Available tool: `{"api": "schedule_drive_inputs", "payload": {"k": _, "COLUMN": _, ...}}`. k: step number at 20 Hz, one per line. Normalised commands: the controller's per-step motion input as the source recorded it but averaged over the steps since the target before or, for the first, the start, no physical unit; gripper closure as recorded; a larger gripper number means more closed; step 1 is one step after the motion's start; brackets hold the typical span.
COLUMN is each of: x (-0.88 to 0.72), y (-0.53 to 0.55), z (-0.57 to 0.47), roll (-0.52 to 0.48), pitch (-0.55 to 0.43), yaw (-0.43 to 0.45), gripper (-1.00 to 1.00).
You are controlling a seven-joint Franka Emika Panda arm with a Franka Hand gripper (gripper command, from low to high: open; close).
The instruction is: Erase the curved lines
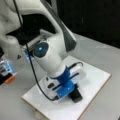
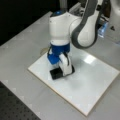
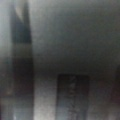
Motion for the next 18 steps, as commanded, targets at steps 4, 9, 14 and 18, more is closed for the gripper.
{"api": "schedule_drive_inputs", "payload": {"k": 4, "x": 0.97, "y": -0.03, "z": -0.96, "roll": 0.297, "pitch": 0.043, "yaw": -0.125, "gripper": 1.0}}
{"api": "schedule_drive_inputs", "payload": {"k": 9, "x": 0.95, "y": -0.05, "z": -0.97, "roll": 0.277, "pitch": 0.054, "yaw": -0.142, "gripper": 1.0}}
{"api": "schedule_drive_inputs", "payload": {"k": 14, "x": 0.82, "y": -0.11, "z": -0.86, "roll": 0.199, "pitch": 0.113, "yaw": -0.173, "gripper": 1.0}}
{"api": "schedule_drive_inputs", "payload": {"k": 18, "x": 0.59, "y": -0.22, "z": -0.56, "roll": 0.093, "pitch": 0.215, "yaw": -0.094, "gripper": 1.0}}
